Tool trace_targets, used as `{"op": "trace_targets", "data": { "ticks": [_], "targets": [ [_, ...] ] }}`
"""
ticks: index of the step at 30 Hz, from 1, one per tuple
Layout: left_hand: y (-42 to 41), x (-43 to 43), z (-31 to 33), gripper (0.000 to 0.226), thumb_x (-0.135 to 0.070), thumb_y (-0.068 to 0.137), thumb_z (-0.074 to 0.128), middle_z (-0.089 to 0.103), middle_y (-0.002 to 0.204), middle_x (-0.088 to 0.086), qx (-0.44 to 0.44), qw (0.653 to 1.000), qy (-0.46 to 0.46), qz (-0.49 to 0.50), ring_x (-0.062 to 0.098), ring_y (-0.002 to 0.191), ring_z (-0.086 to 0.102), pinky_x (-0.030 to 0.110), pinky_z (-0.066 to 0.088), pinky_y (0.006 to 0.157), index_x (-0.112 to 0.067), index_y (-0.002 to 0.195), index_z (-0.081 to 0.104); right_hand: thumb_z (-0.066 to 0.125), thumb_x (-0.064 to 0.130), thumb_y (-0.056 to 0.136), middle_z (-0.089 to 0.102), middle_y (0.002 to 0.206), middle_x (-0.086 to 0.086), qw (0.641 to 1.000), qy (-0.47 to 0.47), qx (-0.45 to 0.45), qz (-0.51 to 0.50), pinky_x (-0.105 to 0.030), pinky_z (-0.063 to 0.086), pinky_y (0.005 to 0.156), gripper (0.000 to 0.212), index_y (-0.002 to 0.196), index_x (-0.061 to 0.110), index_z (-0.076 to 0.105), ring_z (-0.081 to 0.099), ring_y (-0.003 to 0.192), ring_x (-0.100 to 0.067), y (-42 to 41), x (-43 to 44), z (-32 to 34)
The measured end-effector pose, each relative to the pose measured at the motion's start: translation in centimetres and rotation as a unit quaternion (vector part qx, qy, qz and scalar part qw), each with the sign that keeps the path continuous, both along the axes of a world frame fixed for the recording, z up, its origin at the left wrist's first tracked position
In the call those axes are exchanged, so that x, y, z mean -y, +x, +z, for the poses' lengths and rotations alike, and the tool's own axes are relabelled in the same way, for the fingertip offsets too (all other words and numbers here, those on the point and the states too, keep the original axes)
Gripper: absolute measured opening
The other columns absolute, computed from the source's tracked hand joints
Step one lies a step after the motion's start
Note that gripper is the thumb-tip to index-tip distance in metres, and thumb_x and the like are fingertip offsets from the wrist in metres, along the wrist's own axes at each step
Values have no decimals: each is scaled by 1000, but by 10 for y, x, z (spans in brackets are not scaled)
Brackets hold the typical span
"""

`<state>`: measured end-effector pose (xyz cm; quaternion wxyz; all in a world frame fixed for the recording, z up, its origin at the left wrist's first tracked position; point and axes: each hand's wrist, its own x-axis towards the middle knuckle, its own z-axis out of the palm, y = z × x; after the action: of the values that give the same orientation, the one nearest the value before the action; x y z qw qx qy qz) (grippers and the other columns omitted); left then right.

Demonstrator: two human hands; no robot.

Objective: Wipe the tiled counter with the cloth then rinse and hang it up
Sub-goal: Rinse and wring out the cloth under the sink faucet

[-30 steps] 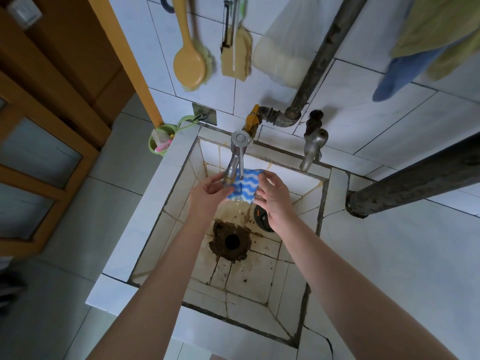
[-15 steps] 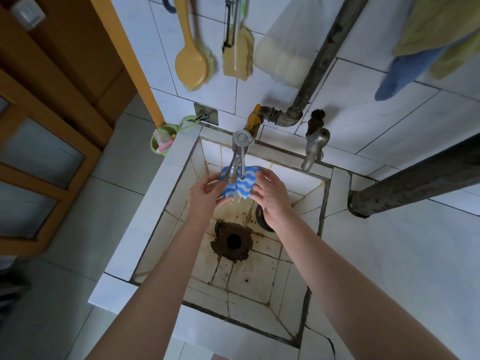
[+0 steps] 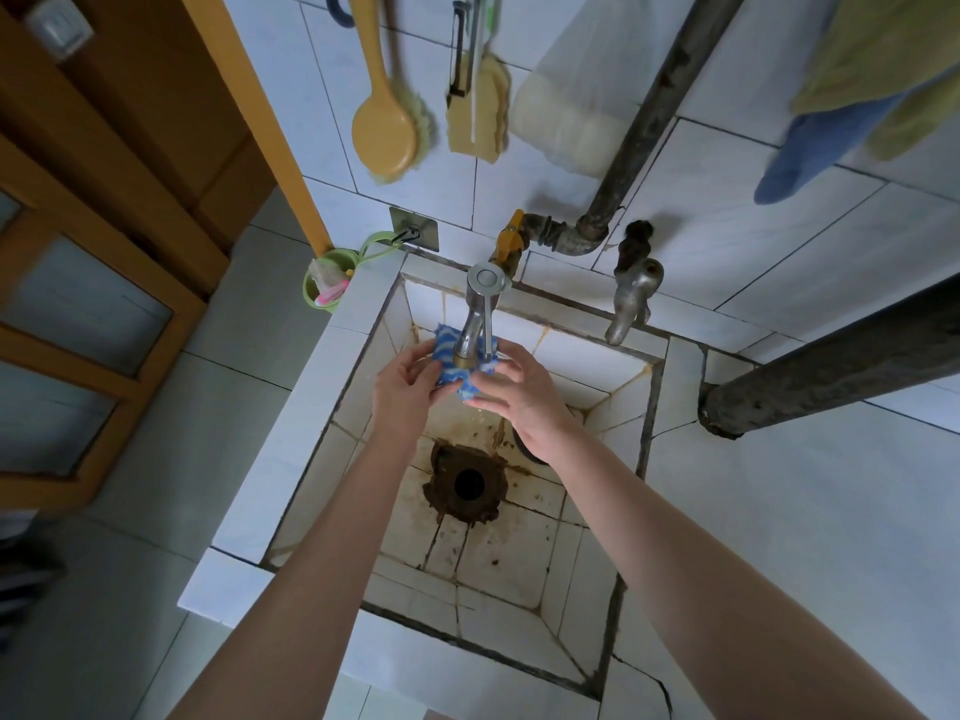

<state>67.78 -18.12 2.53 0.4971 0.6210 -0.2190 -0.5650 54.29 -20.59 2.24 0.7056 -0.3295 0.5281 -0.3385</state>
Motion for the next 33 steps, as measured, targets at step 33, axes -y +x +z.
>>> {"op": "trace_targets", "data": {
  "ticks": [33],
  "targets": [
    [14, -12, 2, 36, 8, 90, 48, 61, 118, 21, -3, 1000, 0, -15, 23, 100, 64, 22, 56, 78, -5, 124, 52, 46, -8, 88, 60, 105, -4, 994, 97, 44, -20, -53, 46, 97, 28, 96, 18, 55, 57, 111, -27, 17, -3, 2]
  ]
}}
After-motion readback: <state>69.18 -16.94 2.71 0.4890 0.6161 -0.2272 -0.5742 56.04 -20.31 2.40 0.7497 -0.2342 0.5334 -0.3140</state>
